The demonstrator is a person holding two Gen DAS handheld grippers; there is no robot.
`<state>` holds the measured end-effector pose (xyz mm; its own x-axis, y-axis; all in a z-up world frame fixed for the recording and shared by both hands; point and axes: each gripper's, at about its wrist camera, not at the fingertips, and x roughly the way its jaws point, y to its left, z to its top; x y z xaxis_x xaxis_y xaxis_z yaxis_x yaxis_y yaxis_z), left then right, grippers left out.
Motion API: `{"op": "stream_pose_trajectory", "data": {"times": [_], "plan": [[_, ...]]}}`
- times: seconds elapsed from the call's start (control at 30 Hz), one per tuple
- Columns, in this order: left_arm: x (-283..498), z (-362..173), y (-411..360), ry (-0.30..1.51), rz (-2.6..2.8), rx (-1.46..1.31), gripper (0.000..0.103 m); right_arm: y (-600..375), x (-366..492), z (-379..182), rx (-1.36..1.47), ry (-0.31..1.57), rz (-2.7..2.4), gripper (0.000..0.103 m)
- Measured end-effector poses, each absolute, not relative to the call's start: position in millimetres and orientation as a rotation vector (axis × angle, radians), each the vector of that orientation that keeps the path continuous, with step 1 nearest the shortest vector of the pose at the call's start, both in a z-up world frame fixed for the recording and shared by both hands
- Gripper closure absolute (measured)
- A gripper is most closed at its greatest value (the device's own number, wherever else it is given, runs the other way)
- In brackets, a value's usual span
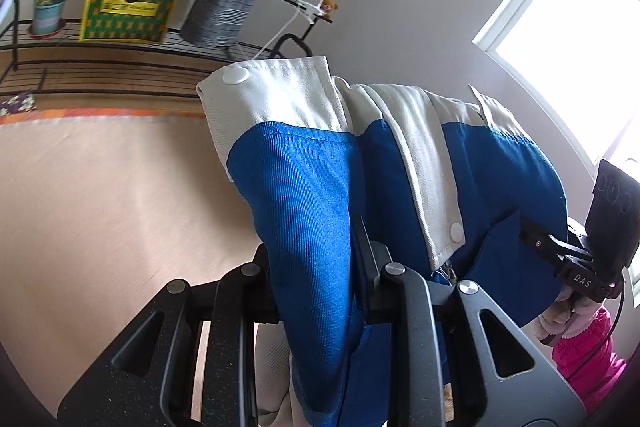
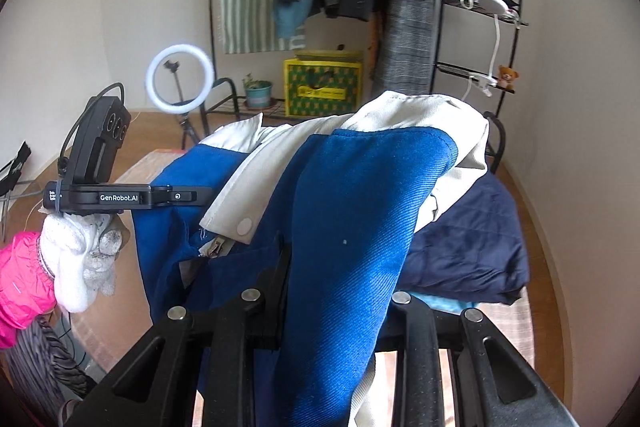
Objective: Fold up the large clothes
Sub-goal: 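Lift the folded jacket with both grippers and carry it to the clothes stack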
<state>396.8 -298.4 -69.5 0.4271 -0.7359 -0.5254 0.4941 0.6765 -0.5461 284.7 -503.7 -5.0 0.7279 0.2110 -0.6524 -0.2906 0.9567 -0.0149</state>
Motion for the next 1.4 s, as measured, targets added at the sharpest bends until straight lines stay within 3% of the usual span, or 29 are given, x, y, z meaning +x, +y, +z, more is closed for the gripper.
{"op": "stream_pose_trajectory", "data": {"times": [0.6,0.73,0.9,1.0,1.03,1.1,1.27,1.4], "plan": [[542,-17,-432,0.677,-0.812,-0.327,0.079,-619,414,55,-0.153,0.574,0.189,0.077],[571,-34,-451,0.701,-0.793,-0.339,0.079,-638,456,44,-0.165,0.589,0.175,0.077],[597,-93,-469,0.81,-0.77,-0.362,0.079,-667,503,-4,-0.108,0.686,0.189,0.076],[609,-134,-472,0.874,-0.729,-0.379,0.079,-689,531,-61,-0.087,0.795,0.071,0.066],[611,-142,-471,0.88,-0.723,-0.386,0.079,-697,540,-80,-0.101,0.844,-0.007,0.053],[614,-150,-471,0.88,-0.745,-0.396,0.075,-711,547,-108,-0.11,0.894,-0.143,0.035],[620,-152,-479,0.88,-0.703,-0.383,0.075,-719,538,-113,-0.089,0.832,-0.234,0.034],[625,-160,-480,0.886,-0.664,-0.362,0.071,-706,516,-101,-0.11,0.751,-0.222,0.043]]}}
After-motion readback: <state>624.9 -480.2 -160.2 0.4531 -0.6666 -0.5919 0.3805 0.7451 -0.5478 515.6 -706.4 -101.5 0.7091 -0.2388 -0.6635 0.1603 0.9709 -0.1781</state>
